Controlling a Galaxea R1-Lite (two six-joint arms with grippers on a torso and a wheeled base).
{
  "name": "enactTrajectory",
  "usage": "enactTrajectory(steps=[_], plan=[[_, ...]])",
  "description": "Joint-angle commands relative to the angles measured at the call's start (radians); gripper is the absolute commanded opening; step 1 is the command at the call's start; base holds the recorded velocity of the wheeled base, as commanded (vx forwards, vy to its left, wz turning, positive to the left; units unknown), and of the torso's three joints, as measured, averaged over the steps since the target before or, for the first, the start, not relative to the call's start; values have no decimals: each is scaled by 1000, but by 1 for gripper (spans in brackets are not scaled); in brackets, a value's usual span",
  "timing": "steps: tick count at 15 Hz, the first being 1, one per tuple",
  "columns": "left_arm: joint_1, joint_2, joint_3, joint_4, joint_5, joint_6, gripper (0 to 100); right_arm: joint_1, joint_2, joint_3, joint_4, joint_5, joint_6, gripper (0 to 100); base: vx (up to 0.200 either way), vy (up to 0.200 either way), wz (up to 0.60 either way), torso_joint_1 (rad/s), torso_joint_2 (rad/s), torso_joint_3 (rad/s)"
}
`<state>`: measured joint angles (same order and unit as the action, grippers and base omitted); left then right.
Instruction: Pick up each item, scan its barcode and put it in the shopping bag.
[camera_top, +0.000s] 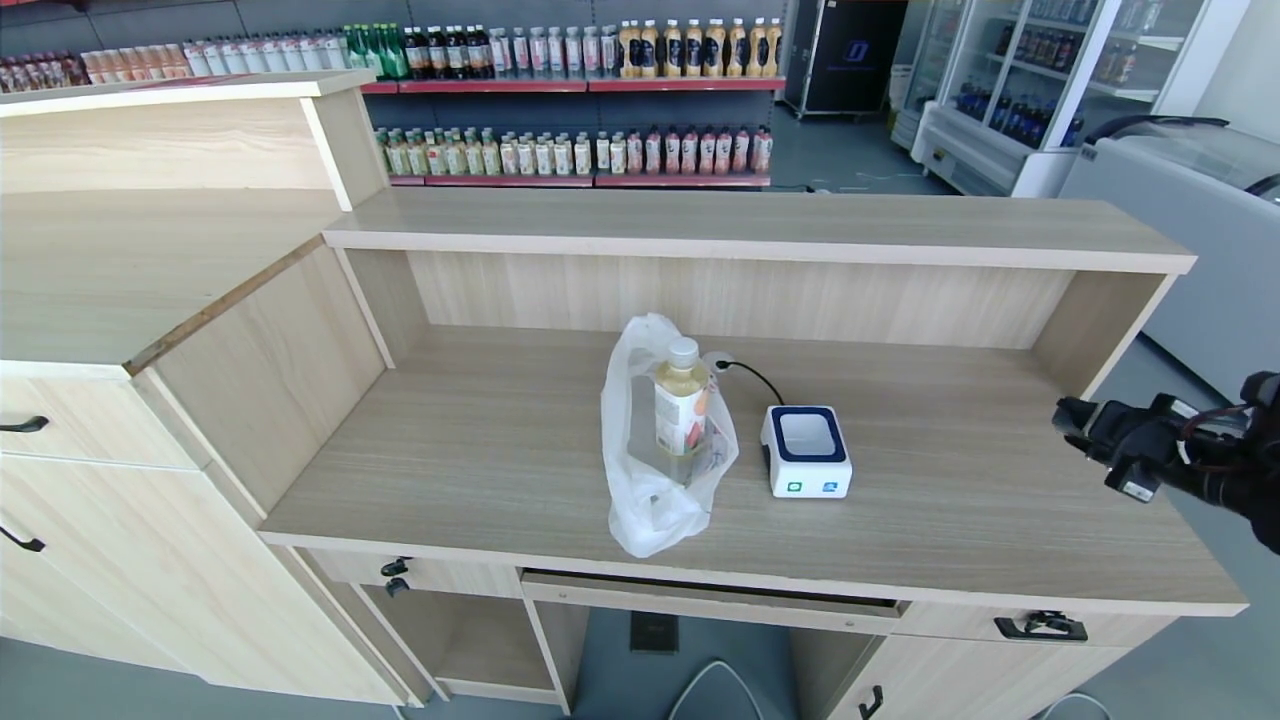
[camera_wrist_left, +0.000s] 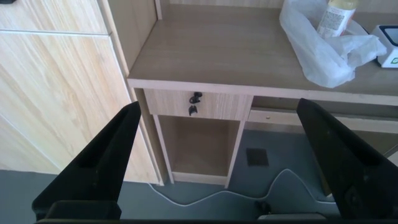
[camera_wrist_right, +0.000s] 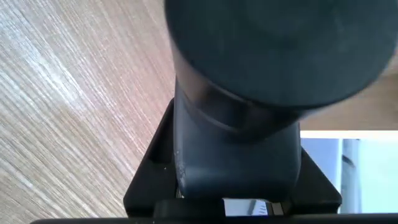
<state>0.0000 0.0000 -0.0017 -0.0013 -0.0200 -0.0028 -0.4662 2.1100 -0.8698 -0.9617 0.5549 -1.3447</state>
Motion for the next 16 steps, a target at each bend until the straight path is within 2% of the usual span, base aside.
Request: enactTrajectory(steps=[1,2,3,6,7,9,10,11,14,16], plan=[[0,2,0,0,0,0,100,-58,-117,144,-147,2,-64,0,0,0,0,0,0,0],[0,2,0,0,0,0,100,-66,-123,170,-203,3,-74,0,0,0,0,0,0,0],[0,2,0,0,0,0,100,-80,-131,216,-327,5,-105,0,0,0,0,0,0,0],[0,2,0,0,0,0,100,-100,-140,222,-609,73,-220,0,0,0,0,0,0,0],[0,2,0,0,0,0,100,-100,-150,222,-609,94,-252,0,0,0,0,0,0,0],[0,2,0,0,0,0,100,-97,-199,222,-609,237,-378,0,0,0,0,0,0,0],[0,2,0,0,0,0,100,-94,-240,226,-609,339,-439,0,0,0,0,0,0,0],[0,2,0,0,0,0,100,-91,-275,230,-609,389,-465,0,0,0,0,0,0,0],[0,2,0,0,0,0,100,-46,-384,232,-609,464,-513,0,0,0,0,0,0,0],[0,2,0,0,0,0,100,14,-443,249,-609,502,-534,0,0,0,0,0,0,0]])
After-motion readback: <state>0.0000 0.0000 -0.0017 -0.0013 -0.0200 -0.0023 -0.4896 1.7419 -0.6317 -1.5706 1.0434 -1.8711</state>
